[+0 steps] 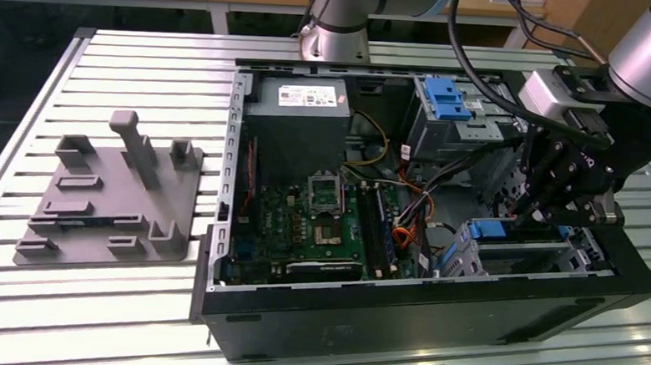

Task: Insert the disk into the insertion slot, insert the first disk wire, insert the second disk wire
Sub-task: 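Insert the second disk wire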

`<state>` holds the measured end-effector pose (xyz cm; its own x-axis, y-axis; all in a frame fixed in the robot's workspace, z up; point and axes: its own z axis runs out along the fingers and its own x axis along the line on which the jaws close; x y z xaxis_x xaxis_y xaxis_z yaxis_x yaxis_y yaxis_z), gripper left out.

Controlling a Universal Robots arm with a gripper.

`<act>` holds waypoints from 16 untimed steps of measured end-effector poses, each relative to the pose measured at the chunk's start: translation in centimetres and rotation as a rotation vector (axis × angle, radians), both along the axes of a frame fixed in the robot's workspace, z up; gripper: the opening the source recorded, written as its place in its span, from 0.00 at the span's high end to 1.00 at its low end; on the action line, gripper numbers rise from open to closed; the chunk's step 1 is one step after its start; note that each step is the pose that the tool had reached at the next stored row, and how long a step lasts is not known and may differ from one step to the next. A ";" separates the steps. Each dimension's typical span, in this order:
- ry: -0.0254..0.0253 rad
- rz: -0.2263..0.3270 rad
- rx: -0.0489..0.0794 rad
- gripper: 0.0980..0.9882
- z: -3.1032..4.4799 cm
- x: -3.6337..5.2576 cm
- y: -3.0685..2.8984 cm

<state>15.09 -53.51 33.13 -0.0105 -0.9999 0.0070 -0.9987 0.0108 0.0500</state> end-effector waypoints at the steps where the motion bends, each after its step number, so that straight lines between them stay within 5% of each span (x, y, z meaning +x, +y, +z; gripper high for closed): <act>1: 0.0000 0.000 0.000 0.89 -0.01 0.00 0.00; 16: 0.0006 0.000 0.000 0.89 0.23 0.02 -0.01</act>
<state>15.11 -53.52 33.36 -0.0105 -0.9999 0.0075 -0.9987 0.0109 0.0506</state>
